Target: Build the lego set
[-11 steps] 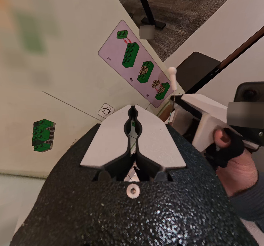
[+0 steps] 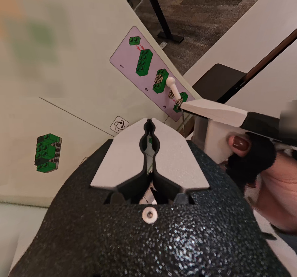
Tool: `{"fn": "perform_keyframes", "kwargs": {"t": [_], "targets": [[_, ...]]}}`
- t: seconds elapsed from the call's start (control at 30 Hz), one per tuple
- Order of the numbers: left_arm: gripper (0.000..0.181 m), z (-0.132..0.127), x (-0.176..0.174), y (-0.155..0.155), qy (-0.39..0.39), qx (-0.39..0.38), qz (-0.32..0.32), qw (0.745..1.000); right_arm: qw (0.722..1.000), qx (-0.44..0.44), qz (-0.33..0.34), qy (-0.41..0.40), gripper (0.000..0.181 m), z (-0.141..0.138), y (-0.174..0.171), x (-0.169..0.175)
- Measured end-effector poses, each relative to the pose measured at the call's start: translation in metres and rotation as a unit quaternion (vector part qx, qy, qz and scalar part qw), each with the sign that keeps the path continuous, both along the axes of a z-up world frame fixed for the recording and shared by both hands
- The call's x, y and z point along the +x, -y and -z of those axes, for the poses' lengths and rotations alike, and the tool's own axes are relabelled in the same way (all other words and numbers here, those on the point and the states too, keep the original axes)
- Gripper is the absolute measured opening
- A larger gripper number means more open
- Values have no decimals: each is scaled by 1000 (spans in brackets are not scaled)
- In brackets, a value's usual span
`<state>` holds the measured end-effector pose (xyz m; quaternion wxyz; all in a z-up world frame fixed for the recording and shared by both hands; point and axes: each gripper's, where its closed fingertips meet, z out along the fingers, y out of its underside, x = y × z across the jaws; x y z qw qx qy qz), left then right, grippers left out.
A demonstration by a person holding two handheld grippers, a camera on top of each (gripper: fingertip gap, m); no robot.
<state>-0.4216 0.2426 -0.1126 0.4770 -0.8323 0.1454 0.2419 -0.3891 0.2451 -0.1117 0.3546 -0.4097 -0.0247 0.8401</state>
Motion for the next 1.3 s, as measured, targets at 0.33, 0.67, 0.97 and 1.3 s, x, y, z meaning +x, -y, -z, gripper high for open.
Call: {"fn": "perform_keyframes", "kwargs": {"t": [0.33, 0.67, 0.97, 1.3], "targets": [[0, -10, 56, 78, -16, 101, 43, 994, 984, 52, 131, 105, 9, -43, 19, 69], [0, 77, 118, 183, 132, 80, 131, 979, 954, 255, 79, 138, 19, -139, 103, 125], [0, 117, 128, 254, 155, 35, 139, 978, 823, 484, 95, 282, 21, -62, 143, 202], [41, 129, 129, 272, 157, 64, 123, 978, 779, 459, 135, 405, 25, 48, 110, 286]]}}
